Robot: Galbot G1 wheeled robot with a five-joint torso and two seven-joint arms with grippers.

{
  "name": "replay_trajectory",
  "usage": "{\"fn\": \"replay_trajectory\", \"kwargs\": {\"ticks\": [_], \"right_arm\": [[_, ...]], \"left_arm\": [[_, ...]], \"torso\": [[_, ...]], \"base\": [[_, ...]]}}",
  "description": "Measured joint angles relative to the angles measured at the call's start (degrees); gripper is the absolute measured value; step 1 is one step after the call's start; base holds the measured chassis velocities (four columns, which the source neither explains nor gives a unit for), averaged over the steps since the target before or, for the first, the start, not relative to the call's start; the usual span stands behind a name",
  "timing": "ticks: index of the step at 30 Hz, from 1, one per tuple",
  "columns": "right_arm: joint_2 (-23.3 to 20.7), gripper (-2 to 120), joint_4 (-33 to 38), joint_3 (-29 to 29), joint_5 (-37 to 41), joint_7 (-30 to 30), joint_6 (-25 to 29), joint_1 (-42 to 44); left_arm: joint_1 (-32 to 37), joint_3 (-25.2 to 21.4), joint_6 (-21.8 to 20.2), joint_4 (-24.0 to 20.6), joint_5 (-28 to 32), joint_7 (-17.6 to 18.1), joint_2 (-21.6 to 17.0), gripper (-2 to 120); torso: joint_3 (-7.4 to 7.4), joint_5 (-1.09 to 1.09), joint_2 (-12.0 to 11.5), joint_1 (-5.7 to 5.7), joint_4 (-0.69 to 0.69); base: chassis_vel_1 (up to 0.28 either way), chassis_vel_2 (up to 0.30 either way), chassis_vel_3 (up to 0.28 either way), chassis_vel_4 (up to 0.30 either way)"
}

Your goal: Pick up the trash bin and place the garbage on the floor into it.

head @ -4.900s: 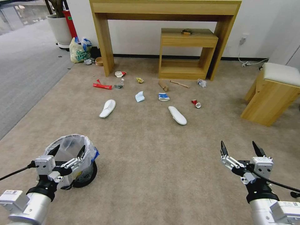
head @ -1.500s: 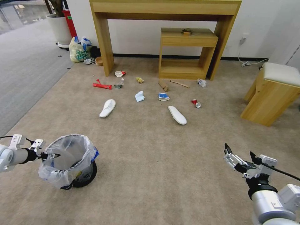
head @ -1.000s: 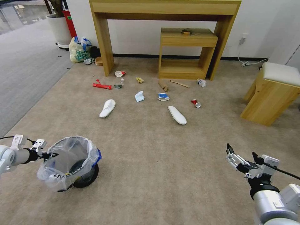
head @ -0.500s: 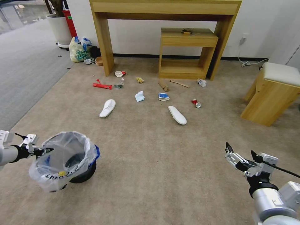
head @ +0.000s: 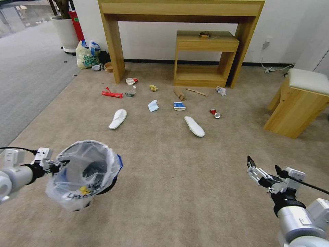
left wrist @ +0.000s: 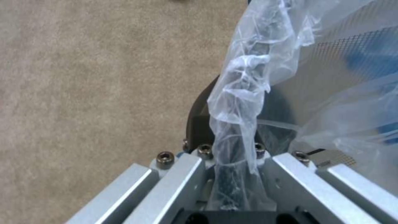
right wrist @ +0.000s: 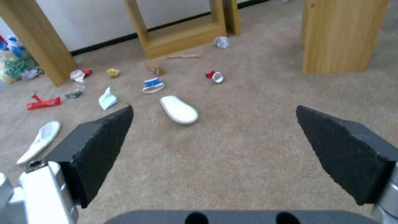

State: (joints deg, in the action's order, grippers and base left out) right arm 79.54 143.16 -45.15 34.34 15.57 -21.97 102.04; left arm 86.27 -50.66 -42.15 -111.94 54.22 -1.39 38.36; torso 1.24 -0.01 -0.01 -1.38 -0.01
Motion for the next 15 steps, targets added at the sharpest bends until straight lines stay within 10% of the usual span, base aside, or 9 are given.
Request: {"fn": "replay_trajectory", "kwargs": {"ticks": [6, 15], "right_arm": [[0.58, 100, 0.04, -0.21, -0.03, 0.02, 0.23, 0.18], [0.7, 100, -0.26, 0.27, -0.21, -0.08, 0.33, -0.21]], "left_arm": [[5.97, -1.52, 0.02, -8.44, 2.81, 11.85, 7.06, 0], [15.14, -4.55, 0.02, -16.58, 2.01, 16.17, 14.89, 0]], "torso": [[0.0, 0.0, 0.0, 0.0, 0.0], [0.0, 0.01, 0.01, 0.0, 0.01]], "base": [[0.0, 0.0, 0.0, 0.0], [0.0, 0.0, 0.0, 0.0]]}}
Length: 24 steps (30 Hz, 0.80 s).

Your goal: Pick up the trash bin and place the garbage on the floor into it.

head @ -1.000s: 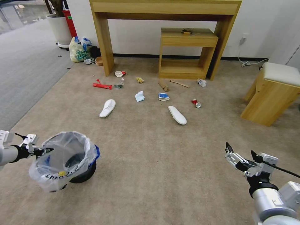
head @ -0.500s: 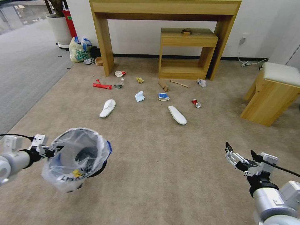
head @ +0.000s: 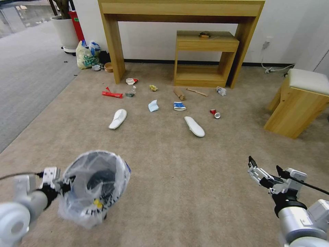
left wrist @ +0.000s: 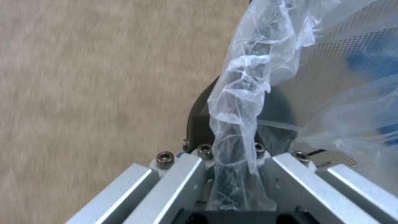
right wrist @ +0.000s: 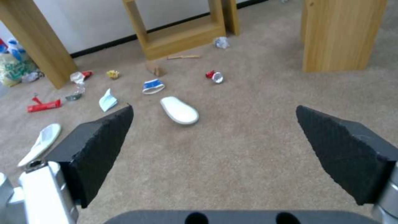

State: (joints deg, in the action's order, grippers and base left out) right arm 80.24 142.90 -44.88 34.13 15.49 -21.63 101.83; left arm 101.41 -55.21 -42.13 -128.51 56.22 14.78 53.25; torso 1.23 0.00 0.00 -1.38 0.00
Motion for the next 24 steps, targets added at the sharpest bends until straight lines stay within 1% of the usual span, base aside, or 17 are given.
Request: {"fn": "replay_trajectory", "kwargs": {"ticks": [1, 2, 3, 4, 5, 7, 8, 9, 12, 14, 15, 17, 18, 21, 24], "right_arm": [[0.0, 100, -0.02, 0.03, -0.01, 0.0, 0.0, -0.01], [0.01, 100, -0.1, 0.24, -0.06, -0.04, 0.0, -0.12], [0.01, 100, -0.19, 0.39, -0.11, -0.06, 0.0, -0.16], [0.02, 100, -0.41, 0.76, -0.19, -0.15, 0.0, -0.25], [0.02, 100, -0.41, 0.76, -0.19, -0.15, 0.0, -0.25], [0.03, 100, -0.52, 0.94, -0.26, -0.18, 0.01, -0.26], [0.08, 100, -0.56, 1.17, -0.37, -0.25, 0.01, -0.27], [0.08, 100, -0.56, 1.17, -0.37, -0.25, 0.01, -0.27], [0.16, 100, -0.46, 1.34, -0.54, -0.46, -0.01, -0.24], [0.16, 100, -0.32, 1.36, -0.64, -0.6, -0.03, -0.21], [0.16, 100, -0.1, 1.29, -1.0, -1.12, -0.03, -0.19], [0.17, 100, 0.14, 0.5, -3.07, -4.26, 0.01, -0.18], [0.17, 100, 0.14, 0.5, -3.07, -4.26, 0.01, -0.18], [0.28, 100, -0.31, 0.46, -4.66, -5.28, 0.43, -0.99], [0.44, 100, -0.37, 0.1, -6.01, -6.34, 0.99, -1.15]], "left_arm": [[0.3, -0.08, 0.0, -0.25, -0.01, 0.18, 0.27, 0], [2.26, -0.48, 0.0, -1.77, -0.03, 1.29, 1.96, 0], [3.18, -0.62, 0.0, -2.46, -0.04, 1.73, 2.8, 0], [4.7, -0.73, -0.01, -3.83, 0.16, 3.07, 4.99, 0], [4.7, -0.73, -0.01, -3.83, 0.16, 3.07, 4.99, 0], [4.92, -0.57, 0.0, -4.27, 0.48, 4.27, 6.02, 0], [5.11, -0.22, 0.01, -4.81, 1.0, 5.77, 7.35, 0], [5.11, -0.22, 0.01, -4.81, 1.0, 5.77, 7.35, 0], [5.65, 0.68, 0.01, -5.59, 1.36, 6.91, 9.31, 0], [5.96, 1.1, 0.01, -5.85, 1.41, 7.01, 9.89, 0], [6.39, 1.66, 0.01, -6.2, 1.33, 7.24, 10.61, 0], [6.91, 3.24, 0.01, -7.36, 0.68, 7.71, 12.61, 0], [6.91, 3.24, 0.01, -7.36, 0.68, 7.71, 12.61, 0], [6.58, 5.09, 0.01, -7.97, 0.08, 8.81, 14.46, 0], [6.65, 5.36, 0.01, -8.22, -0.06, 9.24, 15.16, 0]], "torso": [[0.0, 0.0, 0.0, 0.0, 0.0], [0.0, 0.0, 0.0, 0.0, 0.0], [0.0, -0.01, 0.0, 0.0, 0.01], [0.0, -0.01, 0.01, 0.0, 0.01], [0.0, -0.01, 0.01, 0.0, 0.01], [0.0, -0.01, 0.0, 0.0, 0.0], [0.0, 0.0, 0.0, 0.0, -0.01], [0.0, 0.0, 0.0, 0.0, -0.01], [0.0, -0.01, 0.0, 0.0, -0.01], [0.0, -0.02, 0.01, 0.0, 0.0], [0.0, -0.02, 0.01, 0.0, -0.01], [0.0, -0.01, 0.0, 0.0, -0.01], [0.0, -0.01, 0.0, 0.0, -0.01], [0.01, -0.01, 0.0, 0.0, 0.0], [0.01, -0.01, 0.0, 0.0, -0.01]], "base": [[0.0, 0.0, 0.0, 0.0], [0.0, 0.0, 0.0, 0.0], [0.0, 0.0, 0.0, 0.0], [0.0, 0.0, 0.0, 0.0], [0.0, 0.0, 0.0, 0.0], [0.0, 0.0, 0.0, 0.0], [0.0, 0.0, 0.0, 0.0], [0.0, 0.0, 0.0, 0.0], [0.0, 0.0, 0.0, 0.0], [0.0, 0.0, 0.0, 0.0], [0.0, 0.0, 0.0, 0.0], [0.0, 0.0, 0.0, 0.0], [0.0, 0.0, 0.0, 0.0], [0.0, 0.0, 0.0, 0.0], [0.0, 0.0, 0.0, 0.0]]}}
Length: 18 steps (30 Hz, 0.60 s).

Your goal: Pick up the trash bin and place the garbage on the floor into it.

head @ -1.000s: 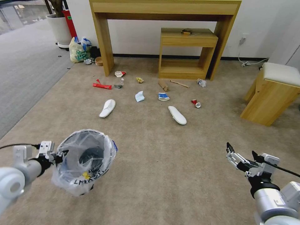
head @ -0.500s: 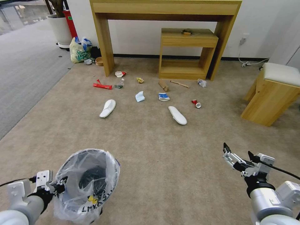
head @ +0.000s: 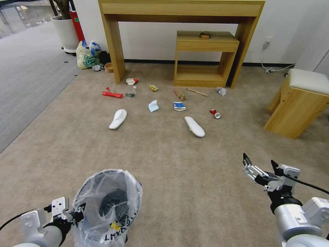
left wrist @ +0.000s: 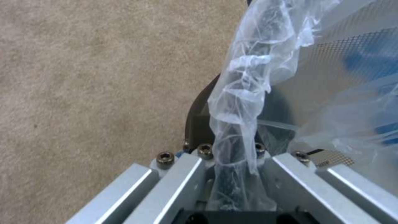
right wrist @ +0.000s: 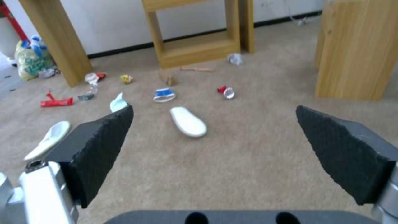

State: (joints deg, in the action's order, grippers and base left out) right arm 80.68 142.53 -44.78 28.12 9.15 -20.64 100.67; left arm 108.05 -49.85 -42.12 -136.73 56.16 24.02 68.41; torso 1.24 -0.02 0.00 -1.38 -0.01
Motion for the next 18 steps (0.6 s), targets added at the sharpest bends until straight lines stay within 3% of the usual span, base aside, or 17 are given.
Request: {"fn": "replay_trajectory", "kwargs": {"ticks": [18], "right_arm": [[0.85, 100, 0.64, -0.03, -1.33, 0.81, 1.3, -0.56]], "left_arm": [[0.15, 0.34, -0.02, 0.49, -1.09, -1.58, 0.5, 0]], "torso": [[0.0, 0.0, 0.0, 0.0, 0.01]], "base": [[0.0, 0.0, 0.0, 0.0]]}}
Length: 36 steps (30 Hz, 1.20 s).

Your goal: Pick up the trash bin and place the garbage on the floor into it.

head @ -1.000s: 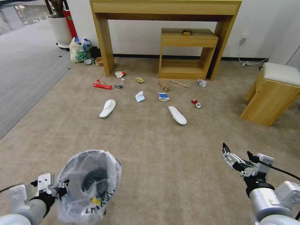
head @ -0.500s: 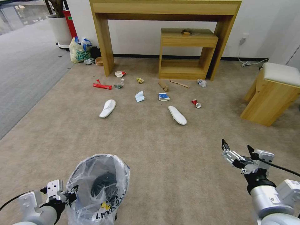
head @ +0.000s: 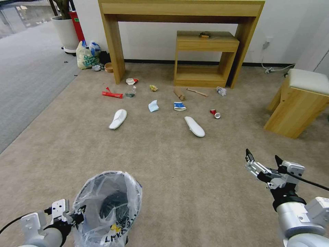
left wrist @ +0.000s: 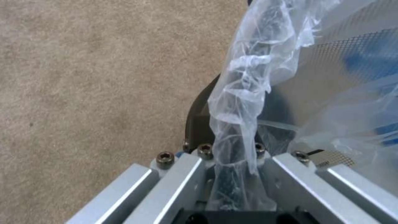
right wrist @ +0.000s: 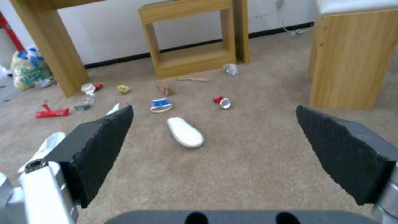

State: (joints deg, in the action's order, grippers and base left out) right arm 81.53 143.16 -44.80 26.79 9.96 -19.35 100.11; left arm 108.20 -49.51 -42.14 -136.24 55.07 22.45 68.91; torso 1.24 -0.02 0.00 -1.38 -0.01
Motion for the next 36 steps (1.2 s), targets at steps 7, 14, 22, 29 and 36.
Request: {"fn": "replay_trajectory", "kwargs": {"ticks": [7, 14, 22, 29, 36], "right_arm": [[-0.02, 100, 0.02, 0.05, 0.0, 0.76, 0.03, -0.19], [-0.01, 100, -0.25, 0.31, 0.04, 1.01, 0.02, -0.55], [0.06, 100, -0.44, 0.4, 0.1, 1.18, -0.01, -0.68], [0.03, 100, -0.74, 0.4, 0.38, 1.52, -0.02, -0.68], [0.09, 100, -0.77, 0.6, 0.36, 1.56, -0.01, -0.75]], "left_arm": [[-0.11, 0.28, -0.01, -0.02, -0.93, -1.06, 0.08, 0], [-0.12, 0.08, -0.01, 0.69, -1.63, -2.28, -0.06, 0], [-0.25, 0.08, -0.01, 1.15, -2.37, -3.35, -0.25, 0], [-0.26, 0.18, -0.01, 1.29, -2.67, -3.78, -0.2, 0], [-0.06, 0.09, -0.01, 1.26, -2.88, -4.27, -0.14, 0]], "torso": [[0.0, 0.01, 0.0, 0.0, -0.01], [0.01, 0.01, -0.01, -0.01, 0.01], [0.01, -0.03, -0.01, -0.02, 0.0], [0.0, 0.02, -0.01, -0.01, 0.01], [0.0, 0.01, -0.01, 0.0, 0.0]], "base": [[0.031, 0.084, -0.036, -0.092], [0.078, 0.299, -0.083, -0.319], [0.094, 0.411, -0.083, -0.415], [0.088, 0.379, -0.087, -0.384], [-0.003, 0.328, 0.006, -0.33]]}}
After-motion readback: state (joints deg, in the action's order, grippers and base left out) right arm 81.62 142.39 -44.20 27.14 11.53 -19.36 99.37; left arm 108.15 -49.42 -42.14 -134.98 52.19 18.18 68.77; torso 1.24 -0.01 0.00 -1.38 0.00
